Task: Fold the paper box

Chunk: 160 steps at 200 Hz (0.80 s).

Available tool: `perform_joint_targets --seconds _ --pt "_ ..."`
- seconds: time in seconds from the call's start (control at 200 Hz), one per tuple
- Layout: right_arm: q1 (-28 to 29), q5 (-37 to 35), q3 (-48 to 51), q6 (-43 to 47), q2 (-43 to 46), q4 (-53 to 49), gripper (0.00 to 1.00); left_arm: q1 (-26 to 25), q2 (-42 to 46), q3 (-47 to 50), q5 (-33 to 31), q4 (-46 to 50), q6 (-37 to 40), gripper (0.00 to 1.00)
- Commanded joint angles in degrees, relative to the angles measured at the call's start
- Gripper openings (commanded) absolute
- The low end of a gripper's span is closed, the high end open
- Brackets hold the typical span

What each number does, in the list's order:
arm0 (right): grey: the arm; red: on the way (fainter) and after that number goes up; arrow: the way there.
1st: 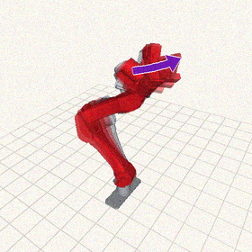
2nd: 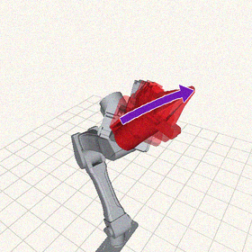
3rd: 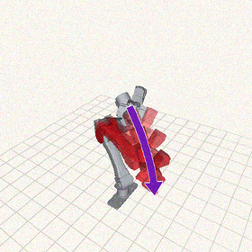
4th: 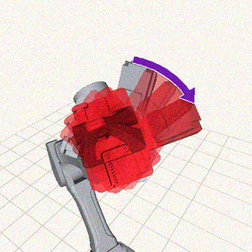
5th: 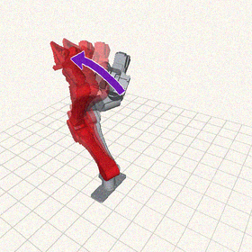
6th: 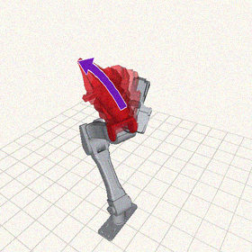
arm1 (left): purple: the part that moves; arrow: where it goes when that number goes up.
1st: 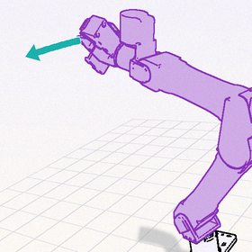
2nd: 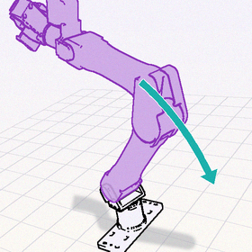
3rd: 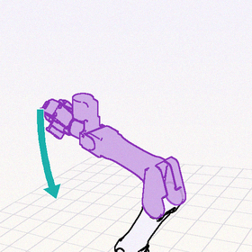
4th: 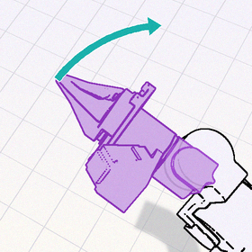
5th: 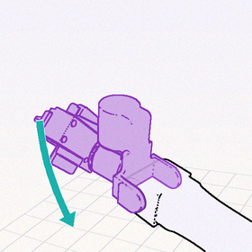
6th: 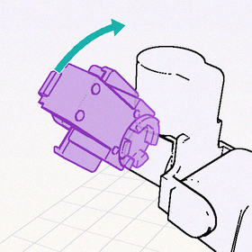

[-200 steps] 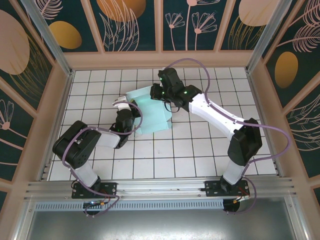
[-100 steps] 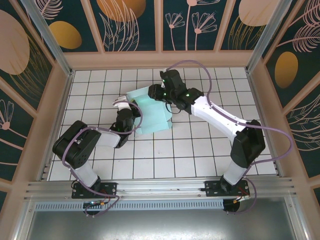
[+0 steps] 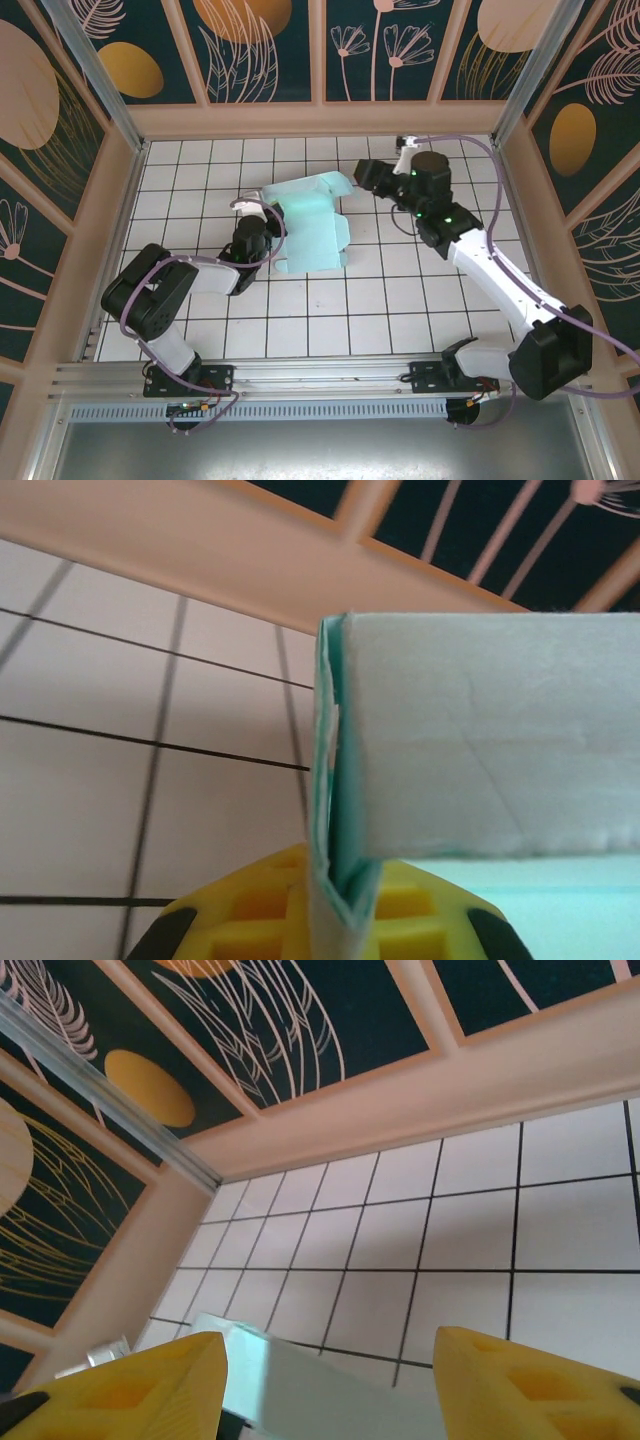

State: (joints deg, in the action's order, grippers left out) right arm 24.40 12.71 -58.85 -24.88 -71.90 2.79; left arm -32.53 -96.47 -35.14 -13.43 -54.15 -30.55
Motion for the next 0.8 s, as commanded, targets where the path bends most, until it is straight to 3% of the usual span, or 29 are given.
perform_joint_targets --seconds 0.0,0.15,0.39,0.541,0.671,0.796 --pt "0.37 11.52 2.63 9.05 1.15 4.92 0.57 0.04 0.94 -3.82 11.68 1.95 1.43 0.0" --pt "0.04 20.73 7.15 13.25 3.21 10.68 0.51 0.09 0.67 -4.09 14.99 -0.82 -1.83 0.0" --pt "1.78 29.0 8.06 13.01 2.2 11.72 0.45 0.03 0.02 -7.06 15.16 1.85 -2.96 0.0" --pt "5.65 28.63 6.71 16.08 2.28 9.07 0.53 0.09 -1.0 -8.19 13.59 3.95 -3.11 0.0" --pt "5.59 25.88 6.65 16.31 3.37 8.11 0.61 0.13 -1.43 -8.37 13.42 4.27 -3.63 0.0" --pt "3.82 23.29 7.34 14.21 4.41 9.05 0.59 0.05 -1.36 -8.3 14.03 3.75 -3.98 0.0"
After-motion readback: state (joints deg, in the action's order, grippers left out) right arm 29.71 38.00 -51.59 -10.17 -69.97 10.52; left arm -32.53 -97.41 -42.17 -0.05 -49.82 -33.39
